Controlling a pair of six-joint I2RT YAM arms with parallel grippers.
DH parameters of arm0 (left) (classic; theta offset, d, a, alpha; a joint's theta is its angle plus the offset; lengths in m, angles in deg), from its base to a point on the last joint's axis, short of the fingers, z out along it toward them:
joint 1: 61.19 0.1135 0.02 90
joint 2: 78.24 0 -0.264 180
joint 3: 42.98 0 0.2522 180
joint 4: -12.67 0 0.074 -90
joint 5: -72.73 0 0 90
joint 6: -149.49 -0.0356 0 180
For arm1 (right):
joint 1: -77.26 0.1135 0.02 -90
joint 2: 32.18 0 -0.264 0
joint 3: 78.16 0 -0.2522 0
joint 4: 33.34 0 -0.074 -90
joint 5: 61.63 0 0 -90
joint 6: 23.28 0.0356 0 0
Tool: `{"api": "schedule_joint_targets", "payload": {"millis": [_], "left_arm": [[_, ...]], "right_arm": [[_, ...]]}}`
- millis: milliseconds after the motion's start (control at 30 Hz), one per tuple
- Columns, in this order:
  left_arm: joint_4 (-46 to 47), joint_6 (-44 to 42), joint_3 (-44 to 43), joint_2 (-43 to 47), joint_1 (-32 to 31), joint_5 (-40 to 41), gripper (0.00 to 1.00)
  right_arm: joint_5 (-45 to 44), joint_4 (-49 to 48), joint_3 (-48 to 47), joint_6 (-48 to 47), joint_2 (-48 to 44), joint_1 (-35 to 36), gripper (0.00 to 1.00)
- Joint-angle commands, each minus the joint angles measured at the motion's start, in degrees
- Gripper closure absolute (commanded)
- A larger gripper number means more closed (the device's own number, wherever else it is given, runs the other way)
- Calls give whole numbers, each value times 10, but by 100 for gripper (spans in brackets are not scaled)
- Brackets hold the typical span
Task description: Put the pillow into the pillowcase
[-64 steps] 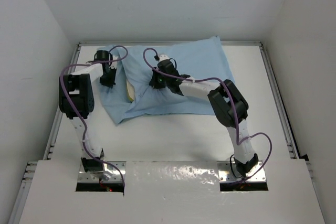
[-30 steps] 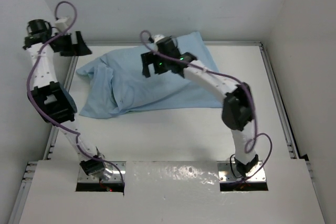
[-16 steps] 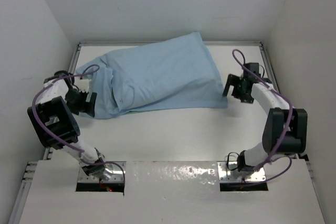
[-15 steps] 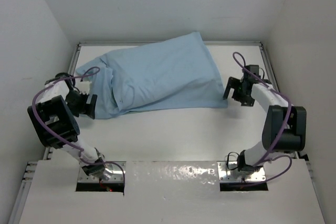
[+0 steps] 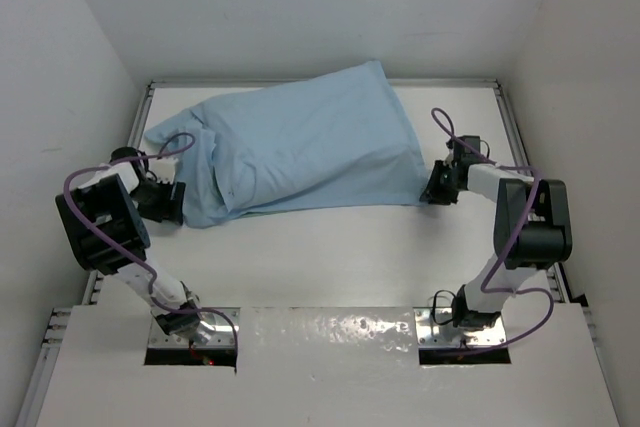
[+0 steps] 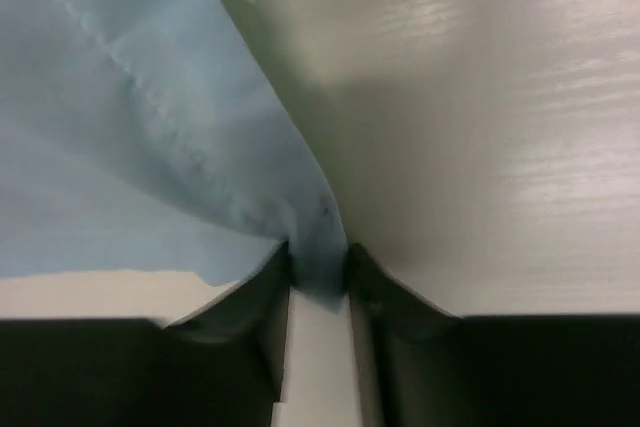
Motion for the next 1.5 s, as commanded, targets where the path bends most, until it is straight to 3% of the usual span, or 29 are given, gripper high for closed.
{"api": "schedule_joint_targets", "payload": {"millis": [0,33,100,233,333,433,533,633,733,800,833,900,933,967,1033,1067,1167,1267,1333,1467], "left_arm": [[-5,-11,17,-14,3,-70,45],[-4,-9,15,-15,3,-80,65],[-7,4,-3,-18,3,-107,100],[-53,25,-62,11,9,-175,100],[-131,21,-169,79,23,-233,100],[-236,21,-366,76,55,-285,100],[-265,65,-602,78,97,-304,100],[-258,95,-736,94,101,-287,100],[-253,80,-773,109,101,-272,100],[-305,-4,-721,115,70,-267,99],[-329,-38,-627,120,42,-249,94],[-364,-117,-490,147,-55,-222,75],[-363,-148,-346,158,-79,-234,57],[-361,-212,-287,166,-100,-263,51],[-327,-213,-187,174,-168,-262,43],[-283,-191,-166,179,-194,-237,41],[-200,-154,-79,210,-354,-135,31],[-146,-167,-15,283,-431,-68,23],[-140,-197,70,340,-464,-58,1],[-101,-219,158,414,-543,-10,0]], "right_arm": [[44,-38,11,24,-5,0,82],[51,-37,12,25,-12,0,95],[56,-33,13,28,-26,0,100],[77,-13,-5,32,-106,0,100],[91,17,-57,49,-195,0,100],[85,33,-149,53,-267,-6,100],[84,106,-332,34,-284,-10,100],[57,140,-468,16,-297,-11,100],[21,156,-555,-6,-305,-11,100],[14,144,-545,8,-309,-11,100],[28,127,-521,25,-312,-11,100],[100,77,-450,97,-328,-10,100],[117,28,-372,121,-333,-10,100],[127,11,-336,137,-338,-9,100],[122,-20,-252,153,-350,-7,100],[117,-26,-231,145,-359,-6,100],[91,-20,-186,116,-370,-6,100],[85,7,-173,98,-372,-6,100],[87,14,-151,93,-380,-6,100],[77,20,-135,85,-396,-5,100]]}}
